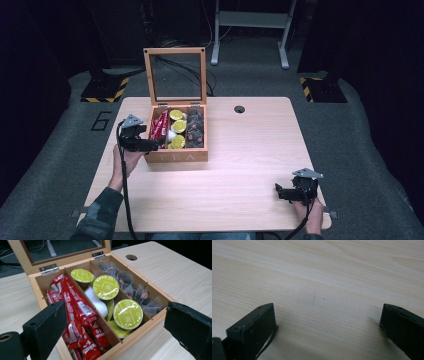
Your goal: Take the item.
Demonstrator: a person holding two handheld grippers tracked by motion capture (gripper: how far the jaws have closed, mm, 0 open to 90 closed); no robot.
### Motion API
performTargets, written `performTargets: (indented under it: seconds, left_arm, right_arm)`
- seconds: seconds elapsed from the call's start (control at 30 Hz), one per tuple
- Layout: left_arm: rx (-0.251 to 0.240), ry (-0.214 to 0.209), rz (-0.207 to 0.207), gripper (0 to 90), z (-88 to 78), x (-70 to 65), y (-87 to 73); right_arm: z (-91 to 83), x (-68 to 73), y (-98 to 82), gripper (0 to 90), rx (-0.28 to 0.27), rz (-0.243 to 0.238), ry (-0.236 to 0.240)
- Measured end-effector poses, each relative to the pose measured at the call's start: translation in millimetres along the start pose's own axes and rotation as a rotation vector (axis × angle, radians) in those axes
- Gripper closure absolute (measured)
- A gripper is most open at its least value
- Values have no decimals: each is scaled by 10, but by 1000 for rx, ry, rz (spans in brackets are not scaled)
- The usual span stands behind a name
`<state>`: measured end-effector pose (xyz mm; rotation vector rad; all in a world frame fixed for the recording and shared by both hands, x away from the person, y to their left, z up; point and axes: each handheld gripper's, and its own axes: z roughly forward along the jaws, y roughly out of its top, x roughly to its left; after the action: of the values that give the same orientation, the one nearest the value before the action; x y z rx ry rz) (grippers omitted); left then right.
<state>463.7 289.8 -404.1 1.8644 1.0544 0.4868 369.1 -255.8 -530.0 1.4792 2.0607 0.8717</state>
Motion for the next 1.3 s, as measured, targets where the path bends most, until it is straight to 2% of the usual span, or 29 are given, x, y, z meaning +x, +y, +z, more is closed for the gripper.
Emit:
performTargets:
  seconds: [0.33, 0.6, 0.73, 0.9, 0.97, 1.07, 1.17, 1.3]
  left_arm:
    - [2, -15, 5, 45, 219, -7, 220]
    - [26, -26, 13, 40, 433, 10, 326]
    - [33, -16, 18, 40, 535, 9, 352]
    - [43, -35, -14, 30, 645, 41, 390]
    - [33, -42, -42, 19, 687, 55, 408]
    - [30, -28, -44, 17, 754, 48, 413]
    - [57, -28, -43, 7, 834, 57, 409]
    - [63, -15, -63, 0, 919, 66, 409]
  right_arm:
    - [0, -1, 0, 0, 0, -3, 1]
    - [0, 0, 0, 0, -1, -1, 0]
    - [0, 0, 0, 0, 0, 0, 0]
    - [0, 0, 0, 0, -1, -1, 0]
    - [0, 0, 0, 0, -1, -1, 0]
    - [1, -1, 0, 0, -1, -1, 1]
    - [0, -1, 0, 0, 0, -1, 1]
    - [0, -1, 0, 0, -1, -1, 1]
